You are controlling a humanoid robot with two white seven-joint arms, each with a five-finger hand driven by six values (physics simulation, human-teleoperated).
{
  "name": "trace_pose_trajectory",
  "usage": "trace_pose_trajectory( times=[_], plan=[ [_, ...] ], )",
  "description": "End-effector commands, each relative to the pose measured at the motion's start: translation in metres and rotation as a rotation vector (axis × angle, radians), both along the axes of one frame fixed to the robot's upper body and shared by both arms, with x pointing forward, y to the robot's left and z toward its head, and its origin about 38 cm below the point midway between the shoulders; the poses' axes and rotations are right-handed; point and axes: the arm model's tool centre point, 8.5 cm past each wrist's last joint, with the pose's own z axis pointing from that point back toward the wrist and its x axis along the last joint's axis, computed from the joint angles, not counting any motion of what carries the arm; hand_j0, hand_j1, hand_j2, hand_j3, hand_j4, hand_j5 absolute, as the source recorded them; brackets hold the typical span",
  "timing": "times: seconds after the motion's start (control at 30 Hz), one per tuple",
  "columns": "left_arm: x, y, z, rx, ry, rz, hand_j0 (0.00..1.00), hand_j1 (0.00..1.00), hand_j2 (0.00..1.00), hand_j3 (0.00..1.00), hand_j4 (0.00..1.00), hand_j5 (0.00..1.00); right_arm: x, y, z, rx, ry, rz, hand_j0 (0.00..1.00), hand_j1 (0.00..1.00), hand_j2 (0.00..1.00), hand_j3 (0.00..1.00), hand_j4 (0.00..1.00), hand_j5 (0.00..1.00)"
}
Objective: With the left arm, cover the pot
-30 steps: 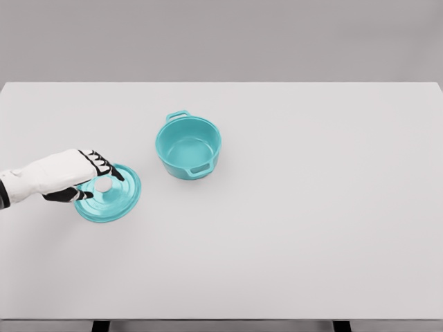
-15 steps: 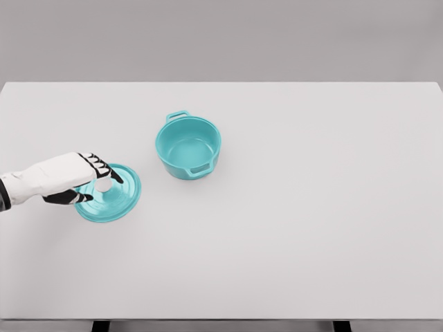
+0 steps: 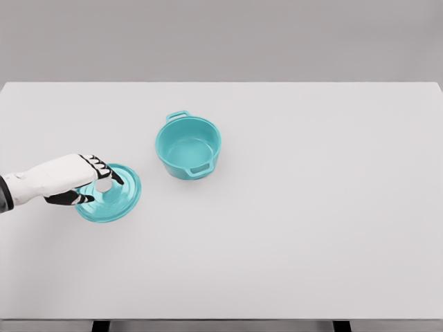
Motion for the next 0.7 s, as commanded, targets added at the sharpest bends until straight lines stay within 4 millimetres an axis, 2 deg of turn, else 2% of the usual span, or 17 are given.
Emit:
trace_pose_trajectory(
  times=[0.0, 0.67],
  plan=[
    [0.000, 0.000, 0.000, -0.005, 0.002, 0.001, 0.74, 0.74, 0.74, 0.74, 0.74, 0.74, 0.000, 0.000, 0.000, 0.000, 0.001, 0.000, 1.00, 1.00, 1.00, 1.00, 1.00, 1.00],
    [0.003, -0.011, -0.006, -0.024, 0.010, -0.011, 0.74, 0.74, 0.74, 0.74, 0.74, 0.74, 0.001, 0.000, 0.000, 0.000, -0.001, 0.000, 1.00, 1.00, 1.00, 1.00, 1.00, 1.00]
  ],
)
